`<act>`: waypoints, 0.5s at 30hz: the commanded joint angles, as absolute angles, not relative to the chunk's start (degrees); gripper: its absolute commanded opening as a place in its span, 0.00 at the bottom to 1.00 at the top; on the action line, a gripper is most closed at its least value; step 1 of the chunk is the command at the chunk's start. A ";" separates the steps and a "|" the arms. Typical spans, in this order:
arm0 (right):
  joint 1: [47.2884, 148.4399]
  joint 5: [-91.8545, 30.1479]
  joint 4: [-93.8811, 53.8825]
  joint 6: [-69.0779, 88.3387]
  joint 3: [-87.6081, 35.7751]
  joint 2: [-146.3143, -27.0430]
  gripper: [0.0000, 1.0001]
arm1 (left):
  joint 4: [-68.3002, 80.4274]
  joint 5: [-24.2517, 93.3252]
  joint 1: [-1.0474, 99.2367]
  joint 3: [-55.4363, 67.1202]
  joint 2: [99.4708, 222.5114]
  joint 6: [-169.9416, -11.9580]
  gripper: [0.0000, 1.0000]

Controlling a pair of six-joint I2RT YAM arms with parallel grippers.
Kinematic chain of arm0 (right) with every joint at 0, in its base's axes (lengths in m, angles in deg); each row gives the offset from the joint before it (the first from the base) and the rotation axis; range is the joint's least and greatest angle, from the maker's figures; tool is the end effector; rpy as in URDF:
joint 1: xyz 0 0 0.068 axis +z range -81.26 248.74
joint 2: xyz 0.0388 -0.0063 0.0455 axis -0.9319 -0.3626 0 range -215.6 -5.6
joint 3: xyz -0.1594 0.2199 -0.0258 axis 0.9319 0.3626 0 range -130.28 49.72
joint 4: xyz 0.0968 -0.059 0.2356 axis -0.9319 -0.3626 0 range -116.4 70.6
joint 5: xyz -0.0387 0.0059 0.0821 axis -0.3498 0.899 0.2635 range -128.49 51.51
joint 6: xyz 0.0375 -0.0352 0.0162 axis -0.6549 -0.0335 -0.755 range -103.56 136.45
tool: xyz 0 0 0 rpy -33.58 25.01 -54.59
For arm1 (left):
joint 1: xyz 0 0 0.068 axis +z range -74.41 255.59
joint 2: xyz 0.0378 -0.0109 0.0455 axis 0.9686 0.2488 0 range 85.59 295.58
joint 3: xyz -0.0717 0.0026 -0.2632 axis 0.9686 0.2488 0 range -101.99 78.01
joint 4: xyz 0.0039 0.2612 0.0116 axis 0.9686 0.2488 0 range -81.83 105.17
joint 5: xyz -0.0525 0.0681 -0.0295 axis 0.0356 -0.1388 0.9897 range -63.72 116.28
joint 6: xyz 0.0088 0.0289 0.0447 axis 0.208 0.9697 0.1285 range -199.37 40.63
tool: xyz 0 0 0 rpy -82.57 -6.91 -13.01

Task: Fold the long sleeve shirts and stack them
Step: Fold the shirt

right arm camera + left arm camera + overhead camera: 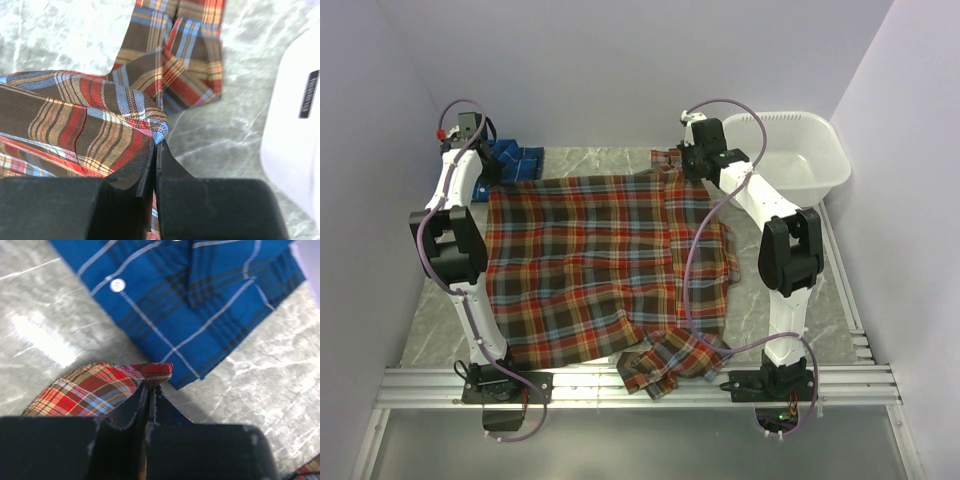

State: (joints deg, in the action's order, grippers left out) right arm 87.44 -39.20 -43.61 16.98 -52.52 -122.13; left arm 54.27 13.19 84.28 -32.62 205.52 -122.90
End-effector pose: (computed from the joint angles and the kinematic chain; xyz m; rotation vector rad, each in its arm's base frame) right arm 0.4509 0.1521 0.2791 -0.3689 2.2170 0.1574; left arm 0.4584 0.0781 0.2724 -1.1806 2.2057 0.0406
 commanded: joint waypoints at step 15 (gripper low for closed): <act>85.70 -48.60 -32.33 19.61 -42.23 -115.64 0.03 | 44.99 12.57 84.12 -24.75 199.42 -121.28 0.00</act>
State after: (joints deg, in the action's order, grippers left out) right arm 87.44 -44.08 -35.11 19.19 -45.28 -120.62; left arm 45.86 15.93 83.47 -28.64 205.13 -120.71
